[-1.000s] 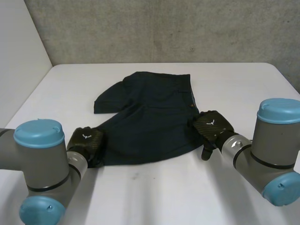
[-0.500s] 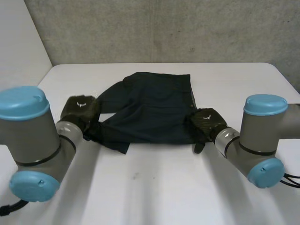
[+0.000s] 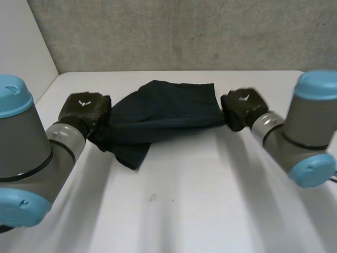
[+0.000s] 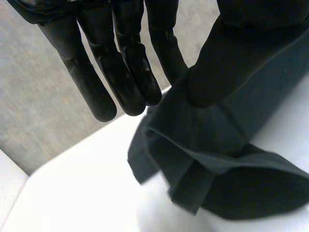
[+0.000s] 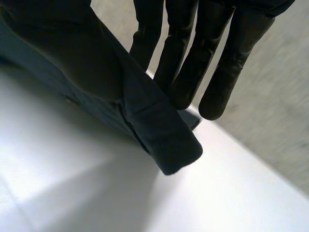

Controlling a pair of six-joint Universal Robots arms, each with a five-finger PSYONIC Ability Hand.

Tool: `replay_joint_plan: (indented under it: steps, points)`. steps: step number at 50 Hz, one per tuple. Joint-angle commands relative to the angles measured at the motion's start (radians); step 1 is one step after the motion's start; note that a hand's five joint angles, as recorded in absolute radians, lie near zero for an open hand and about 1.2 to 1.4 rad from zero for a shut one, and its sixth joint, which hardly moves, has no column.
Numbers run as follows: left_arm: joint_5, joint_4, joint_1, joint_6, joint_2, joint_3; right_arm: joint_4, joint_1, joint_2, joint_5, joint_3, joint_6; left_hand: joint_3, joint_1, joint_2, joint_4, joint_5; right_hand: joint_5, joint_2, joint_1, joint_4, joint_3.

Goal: Fold the shorts.

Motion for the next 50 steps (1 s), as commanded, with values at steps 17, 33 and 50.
replay_joint_plan:
  steps: [17,33,50]
  points:
    - [0.194,-0.444,-0.010,0.116,0.333,-0.279,0.648,-0.042,-0.524,0.056,0.408,-0.630,0.210,0.275,0.199,0.195,0.260,0.258,0.219,0.427,0.209,0.212]
    - [0.165,-0.154,-0.003,0.220,-0.047,-0.112,0.489,-0.045,-0.266,0.075,0.349,-0.632,0.210,0.275,0.199,0.195,0.260,0.258,0.219,0.427,0.209,0.212]
    - [0.082,-0.137,-0.013,0.239,-0.417,0.489,0.348,-0.047,-0.084,0.125,0.000,-0.534,0.210,0.275,0.199,0.195,0.260,0.258,0.219,0.427,0.209,0.212]
